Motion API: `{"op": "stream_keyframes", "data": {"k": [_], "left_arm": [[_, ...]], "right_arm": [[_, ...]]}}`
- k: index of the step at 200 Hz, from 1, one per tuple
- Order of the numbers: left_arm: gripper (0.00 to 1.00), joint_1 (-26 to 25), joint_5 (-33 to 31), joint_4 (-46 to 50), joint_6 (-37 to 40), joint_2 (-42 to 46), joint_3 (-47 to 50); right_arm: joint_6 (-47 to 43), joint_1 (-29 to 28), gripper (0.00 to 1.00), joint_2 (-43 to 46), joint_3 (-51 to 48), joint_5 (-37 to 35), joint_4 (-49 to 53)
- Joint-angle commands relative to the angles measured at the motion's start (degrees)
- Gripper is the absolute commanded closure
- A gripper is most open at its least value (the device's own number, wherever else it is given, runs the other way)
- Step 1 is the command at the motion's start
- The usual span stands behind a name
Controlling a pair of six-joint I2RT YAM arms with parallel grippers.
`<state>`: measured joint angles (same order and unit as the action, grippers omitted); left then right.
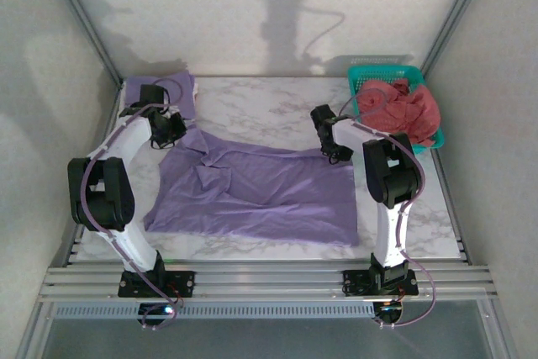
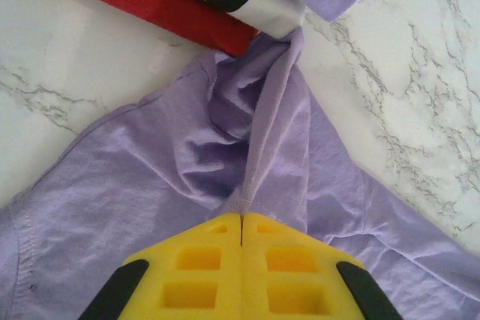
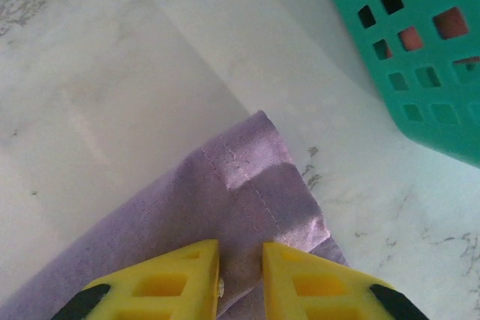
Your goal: Fold and stack the t-shirts
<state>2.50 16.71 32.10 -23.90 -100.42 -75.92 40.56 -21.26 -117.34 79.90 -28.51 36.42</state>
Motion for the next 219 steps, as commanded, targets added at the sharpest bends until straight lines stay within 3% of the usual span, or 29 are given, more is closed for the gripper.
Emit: {"op": "stream_keyframes", "data": {"k": [1, 18, 81, 219], "left_arm": [[1.00, 0.84, -0.80, 1.76, 1.27, 1.14, -0.18], [1.00, 0.93, -0.68, 1.83, 1.35, 1.11, -0.37], [1.00, 1.26, -0.54, 2.20, 1.50, 1.55, -0.54], [1.00, 3.46, 0.34, 7.38, 2.04, 7.28, -4.09]], "right_arm": [[-1.09, 0.55, 0.74, -1.31, -0.40, -1.55, -0.85], [-1.18, 0.52, 0.73, -1.40, -0.90, -1.31, -1.56], [-1.73, 0.51, 1.00, 0.95, -1.21, -2.07, -1.91], [-1.58, 0.16, 1.00, 14.01, -6.91, 2.55, 0.49]]}}
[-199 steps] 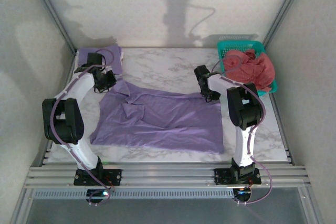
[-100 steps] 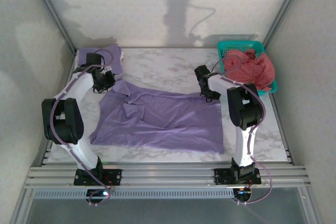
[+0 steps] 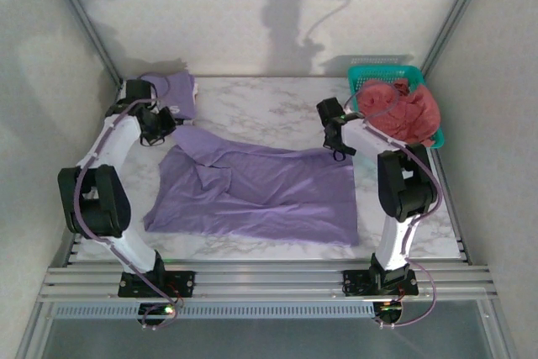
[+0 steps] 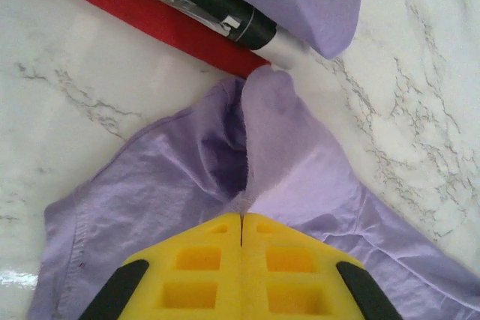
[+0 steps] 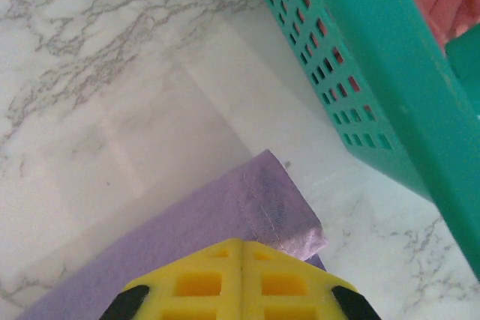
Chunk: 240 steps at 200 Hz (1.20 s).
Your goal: Fold and stack the t-shirts
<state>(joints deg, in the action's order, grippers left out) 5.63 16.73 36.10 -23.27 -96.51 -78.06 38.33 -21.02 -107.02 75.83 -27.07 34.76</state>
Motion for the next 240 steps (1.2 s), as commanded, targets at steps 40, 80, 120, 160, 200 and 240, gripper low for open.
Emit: {"op": "stream_keyframes", "data": {"k": [40, 80, 120, 160, 200, 240], "left_arm": [[1.00, 0.61, 2.60, 7.07, 1.24, 5.83, -3.39], [1.00, 0.70, 4.33, 9.72, -0.19, 8.22, -6.57], [1.00, 1.14, 7.80, 14.44, -1.72, 7.90, -13.16], [1.00, 1.32, 7.21, 17.65, -2.49, 10.45, -14.57], [1.00, 1.32, 6.96, 19.53, -3.01, 13.90, -12.30], [1.00, 1.24, 7.29, 21.59, -3.47, 14.97, -12.48]], "right_arm": [[-2.59, -0.17, 1.00, 7.84, -5.52, 6.13, 2.81], [-3.26, -0.32, 1.00, 11.31, -6.66, 9.44, 5.37], [-2.92, -0.43, 1.00, 13.23, -7.86, 8.98, 7.78], [-1.00, -0.55, 1.00, 15.35, -12.43, 7.79, 8.48], [0.80, -0.52, 1.00, 16.56, -16.60, 9.80, 8.04], [2.13, -0.64, 1.00, 18.77, -19.14, 9.75, 7.56]]}}
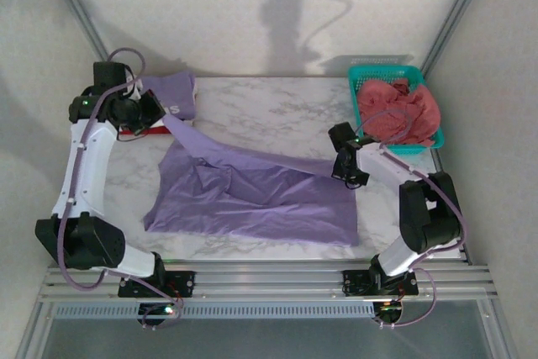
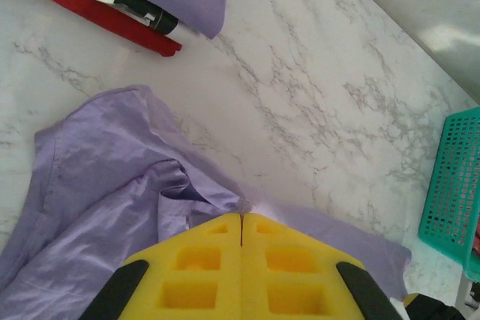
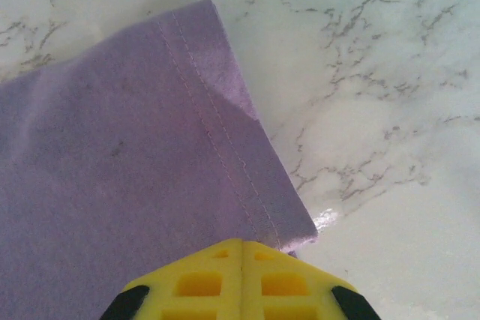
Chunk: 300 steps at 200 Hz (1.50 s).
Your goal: Fold and stack the t-shirts
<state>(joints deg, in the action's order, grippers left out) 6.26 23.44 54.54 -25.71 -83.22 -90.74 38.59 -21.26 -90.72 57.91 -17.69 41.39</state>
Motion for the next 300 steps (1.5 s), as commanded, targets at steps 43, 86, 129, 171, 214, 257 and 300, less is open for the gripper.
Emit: {"op": "stream_keyframes", "data": {"k": [43, 86, 129, 171, 214, 257, 300], "left_arm": [[1.00, 0.49, -7.11, 7.25, -0.64, 6.80, 3.02], [1.00, 0.33, -6.54, 4.08, -3.41, 14.85, 17.47], [1.00, 0.33, -8.05, 8.28, -1.78, 16.28, 20.96], [1.00, 0.33, -8.49, 7.07, -2.05, 18.97, 30.47], [1.00, 0.43, -9.87, 1.18, -5.75, 21.70, 41.53], [1.00, 0.57, -12.43, -4.53, -6.37, 20.52, 46.37], [1.00, 0.59, -8.70, -6.41, -4.69, 14.49, 37.29]], "right_arm": [[1.24, -0.55, 1.00, 2.68, -1.31, -0.22, 1.87], [0.86, -0.59, 1.00, -1.36, -0.96, 0.82, 2.73], [2.05, -0.54, 1.00, -1.83, -1.78, 0.13, 1.40], [2.19, -0.50, 1.00, -1.48, -1.56, -0.87, 1.40], [0.90, -0.51, 1.00, -1.88, -1.50, -1.07, 1.74], [-0.78, -0.77, 0.80, 2.27, -0.80, -0.89, 2.24], [-2.71, -7.21, 0.52, 12.17, 1.07, -4.92, 4.36]]}}
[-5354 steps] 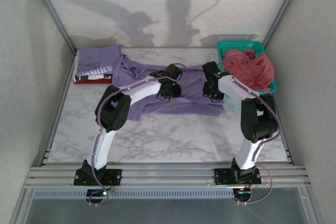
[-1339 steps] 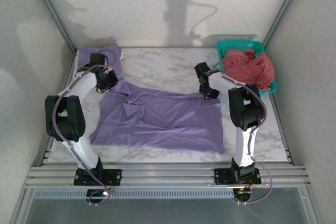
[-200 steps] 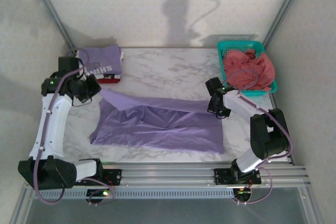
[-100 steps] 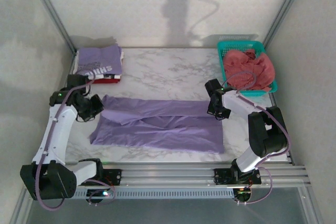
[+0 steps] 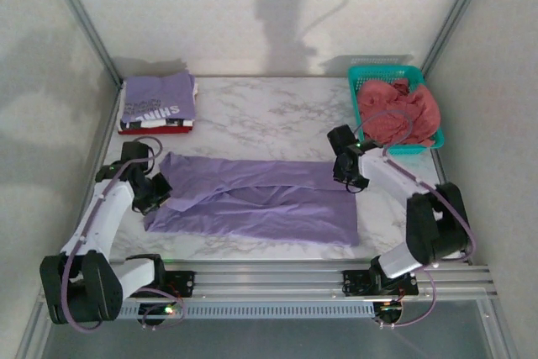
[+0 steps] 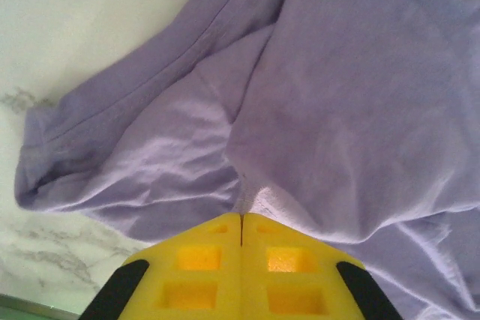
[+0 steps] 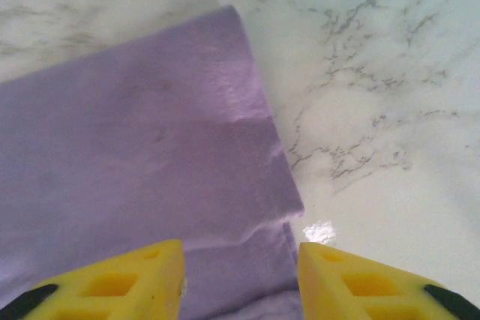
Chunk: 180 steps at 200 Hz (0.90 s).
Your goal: Fold and stack the t-shirts
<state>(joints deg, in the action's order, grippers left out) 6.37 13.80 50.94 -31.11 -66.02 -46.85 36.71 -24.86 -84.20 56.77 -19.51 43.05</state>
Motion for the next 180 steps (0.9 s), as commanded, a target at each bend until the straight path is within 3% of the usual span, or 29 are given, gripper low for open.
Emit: {"op": "stream_keyframes", "data": {"k": [1, 38, 74, 103, 141, 180], "left_arm": [[1.00, 0.48, 0.95, -2.79, 0.79, -2.88, -6.90], [1.00, 0.66, 2.55, -2.50, 5.22, -11.90, -16.12], [1.00, 1.05, 5.30, -4.71, 7.95, -19.13, -20.15], [1.00, 2.02, 8.97, -6.26, 9.66, -23.41, -21.00], [1.00, 3.50, 12.87, -9.14, 11.60, -27.40, -20.04], [1.00, 6.34, 15.61, -10.40, 13.58, -29.11, -19.64]], "right_arm": [[-0.79, -3.87, 0.52, 5.86, 2.29, -3.05, 2.72], [5.19, -15.38, 0.52, 4.18, 7.66, 0.84, 1.47], [11.62, -29.28, 0.54, -9.84, 18.07, 4.57, -3.64], [9.65, -37.72, 0.55, -21.71, 29.82, 4.96, -5.99], [11.11, -42.82, 0.56, -33.92, 40.66, 7.45, -9.27], [17.13, -44.71, 0.59, -42.90, 52.05, 3.32, -3.31]]}}
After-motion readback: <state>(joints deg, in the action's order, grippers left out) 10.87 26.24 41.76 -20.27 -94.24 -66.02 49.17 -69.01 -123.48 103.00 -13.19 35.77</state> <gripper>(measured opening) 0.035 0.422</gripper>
